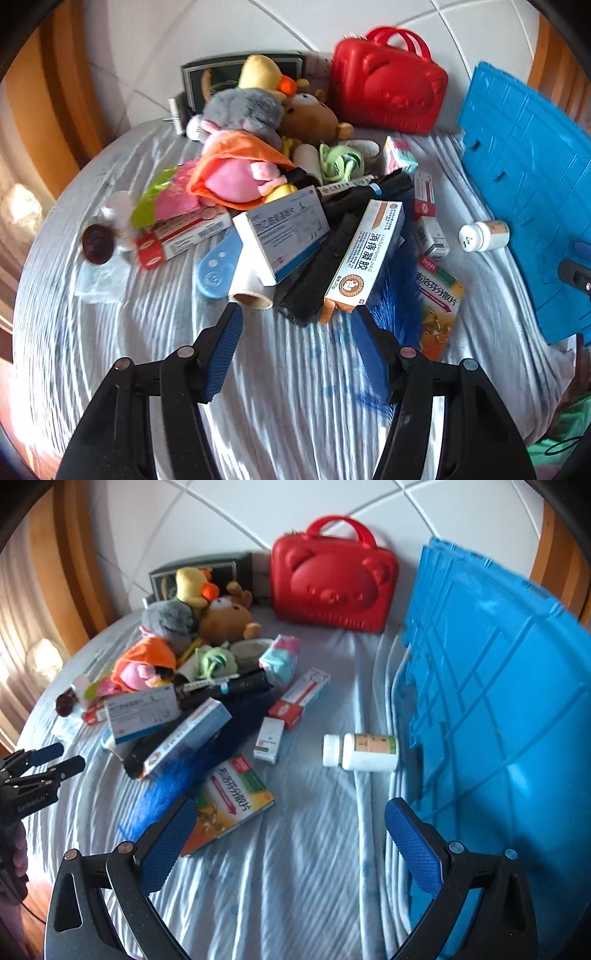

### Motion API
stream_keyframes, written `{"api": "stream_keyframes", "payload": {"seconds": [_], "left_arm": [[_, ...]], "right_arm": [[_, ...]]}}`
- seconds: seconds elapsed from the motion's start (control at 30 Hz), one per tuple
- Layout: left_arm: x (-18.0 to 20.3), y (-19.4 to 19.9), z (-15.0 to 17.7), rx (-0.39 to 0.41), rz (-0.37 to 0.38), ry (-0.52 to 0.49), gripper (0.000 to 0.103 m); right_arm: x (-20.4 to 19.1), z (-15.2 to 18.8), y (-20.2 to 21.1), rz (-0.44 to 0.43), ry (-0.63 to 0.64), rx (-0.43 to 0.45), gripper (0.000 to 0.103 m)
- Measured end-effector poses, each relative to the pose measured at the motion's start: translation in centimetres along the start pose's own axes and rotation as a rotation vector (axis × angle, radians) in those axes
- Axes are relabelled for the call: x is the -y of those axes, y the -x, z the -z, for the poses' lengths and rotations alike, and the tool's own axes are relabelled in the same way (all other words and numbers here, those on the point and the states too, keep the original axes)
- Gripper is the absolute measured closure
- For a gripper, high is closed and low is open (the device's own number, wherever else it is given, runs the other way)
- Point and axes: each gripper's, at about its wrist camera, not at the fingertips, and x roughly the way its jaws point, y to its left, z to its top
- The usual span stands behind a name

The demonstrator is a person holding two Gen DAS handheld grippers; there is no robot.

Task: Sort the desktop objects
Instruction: 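Grasp the orange-white gel box with left tool while right grasps small white medicine box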

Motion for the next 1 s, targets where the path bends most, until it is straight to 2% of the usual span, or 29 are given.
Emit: {"api": "stream_keyframes", "payload": {"seconds": [0.23, 0.43, 0.57, 0.73, 0.9, 0.93, 1.0], "left_arm": [[2.9, -5.4, -2.8, -0.061, 0.072, -0.058, 0.043], [6.0, -10.0, -5.1, -0.114, 0.125, -0.102, 0.043], [7.3, -12.6, -5.7, -0.150, 0.120, -0.143, 0.043], [8.5, -13.4, -6.3, -0.111, 0.078, -0.221, 0.040], [9.1, -14.1, -7.1, -0.085, 0.062, -0.230, 0.037], [9.1, -14.2, -7.3, -0.089, 0.063, -0.222, 0.037], [9.0, -13.7, -7.6, -0.113, 0.095, -0.208, 0.046]], "right_arm": [[1.6, -1.3, -4.9, -0.010, -0.085, -0.075, 0.000], [1.7, -2.5, -9.9, -0.019, -0.098, -0.155, 0.000], [1.5, -3.1, -12.5, -0.053, -0.114, -0.186, 0.000], [1.1, -3.8, -14.7, -0.082, -0.124, -0.183, 0.000], [0.9, -4.3, -16.8, -0.100, -0.156, -0.217, 0.001], [0.8, -4.4, -17.2, -0.097, -0.151, -0.223, 0.005], [0.5, -4.4, -17.5, -0.103, -0.143, -0.233, 0.045]]}}
